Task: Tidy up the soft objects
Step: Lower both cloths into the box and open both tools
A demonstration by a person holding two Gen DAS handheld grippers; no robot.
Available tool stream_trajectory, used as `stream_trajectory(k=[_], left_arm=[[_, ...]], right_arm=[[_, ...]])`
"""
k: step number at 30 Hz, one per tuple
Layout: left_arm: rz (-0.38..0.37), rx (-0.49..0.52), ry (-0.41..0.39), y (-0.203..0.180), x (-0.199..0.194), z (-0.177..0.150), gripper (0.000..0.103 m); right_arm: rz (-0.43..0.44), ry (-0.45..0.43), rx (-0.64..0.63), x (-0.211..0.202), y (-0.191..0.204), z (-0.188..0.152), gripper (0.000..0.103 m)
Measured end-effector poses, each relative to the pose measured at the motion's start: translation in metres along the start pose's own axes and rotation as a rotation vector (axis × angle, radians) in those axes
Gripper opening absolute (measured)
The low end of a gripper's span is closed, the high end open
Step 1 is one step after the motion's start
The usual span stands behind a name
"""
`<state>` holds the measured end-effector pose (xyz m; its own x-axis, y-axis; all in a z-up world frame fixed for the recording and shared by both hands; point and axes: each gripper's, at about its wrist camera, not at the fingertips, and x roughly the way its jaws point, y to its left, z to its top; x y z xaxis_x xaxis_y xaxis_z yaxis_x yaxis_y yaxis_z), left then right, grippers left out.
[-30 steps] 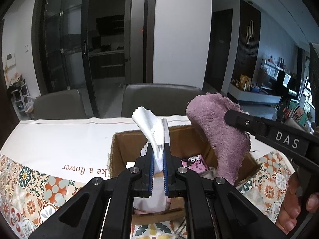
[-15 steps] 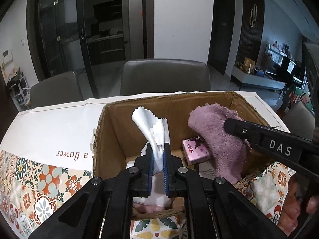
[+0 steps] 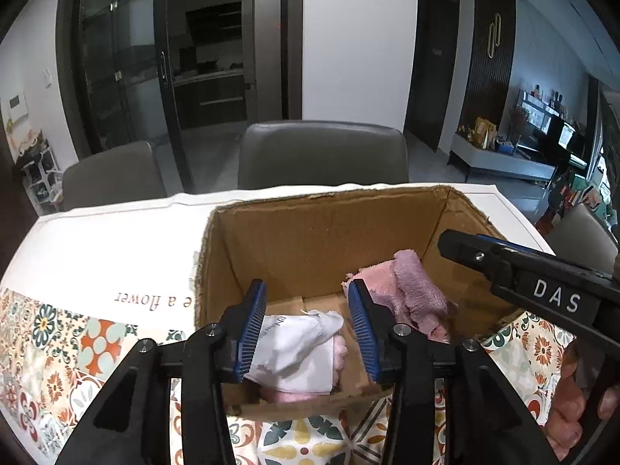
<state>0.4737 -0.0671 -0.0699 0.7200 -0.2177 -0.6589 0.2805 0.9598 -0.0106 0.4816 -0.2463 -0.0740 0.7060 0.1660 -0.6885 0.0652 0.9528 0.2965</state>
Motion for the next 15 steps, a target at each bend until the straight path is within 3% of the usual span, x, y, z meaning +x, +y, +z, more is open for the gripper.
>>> stream_trajectory(k=[15], left_arm=[[0.017, -0.023, -0.054, -0.009, -0.074, -0.004, 0.048]], right_arm=[[-0.043, -0.039, -0.024, -0.066, 0.008, -0.015, 0.039]])
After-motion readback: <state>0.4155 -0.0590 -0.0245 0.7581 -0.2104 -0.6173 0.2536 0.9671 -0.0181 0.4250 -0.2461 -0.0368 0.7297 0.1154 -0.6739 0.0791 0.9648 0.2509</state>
